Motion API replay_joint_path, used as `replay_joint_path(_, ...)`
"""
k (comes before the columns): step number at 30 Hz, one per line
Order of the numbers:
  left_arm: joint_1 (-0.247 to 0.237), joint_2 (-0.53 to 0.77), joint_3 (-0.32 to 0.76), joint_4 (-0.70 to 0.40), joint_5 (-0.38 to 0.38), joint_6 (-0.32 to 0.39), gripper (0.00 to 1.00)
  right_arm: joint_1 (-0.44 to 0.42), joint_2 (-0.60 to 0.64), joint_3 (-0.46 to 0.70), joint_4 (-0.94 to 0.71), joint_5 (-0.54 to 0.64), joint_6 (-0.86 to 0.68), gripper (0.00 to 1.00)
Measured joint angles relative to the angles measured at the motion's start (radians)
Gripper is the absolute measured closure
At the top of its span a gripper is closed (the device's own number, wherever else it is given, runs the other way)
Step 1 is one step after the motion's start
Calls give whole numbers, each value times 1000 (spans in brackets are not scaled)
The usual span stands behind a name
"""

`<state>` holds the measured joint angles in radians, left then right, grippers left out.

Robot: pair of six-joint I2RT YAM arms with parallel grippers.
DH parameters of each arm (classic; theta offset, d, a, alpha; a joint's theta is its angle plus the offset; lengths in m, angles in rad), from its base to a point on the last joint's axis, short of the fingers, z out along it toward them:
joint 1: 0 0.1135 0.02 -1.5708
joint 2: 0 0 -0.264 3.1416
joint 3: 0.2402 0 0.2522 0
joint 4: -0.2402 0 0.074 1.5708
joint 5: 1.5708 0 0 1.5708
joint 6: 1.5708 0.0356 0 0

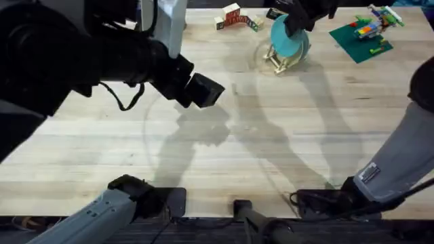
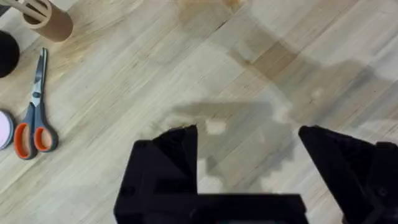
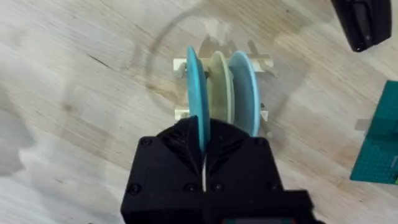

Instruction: Pick up the plates from the table one by one and place each into a slot on the dish rack.

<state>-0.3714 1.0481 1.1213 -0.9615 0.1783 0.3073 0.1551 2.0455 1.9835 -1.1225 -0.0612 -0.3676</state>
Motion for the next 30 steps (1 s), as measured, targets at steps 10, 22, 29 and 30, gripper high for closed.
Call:
replay_joint_path(10,0,0,0,0,0,0,8,2,18,0,-8,-4,0,971)
replay_joint_path(22,0,0,0,0,0,0,7,2,18,0,-10,-6,0,970)
replay_joint_path(29,0,0,0,0,0,0,8,2,18,0,-28,-7,1,855)
replay_joint_path(30,0,0,0,0,0,0,8,2,18,0,-29,-8,0,820)
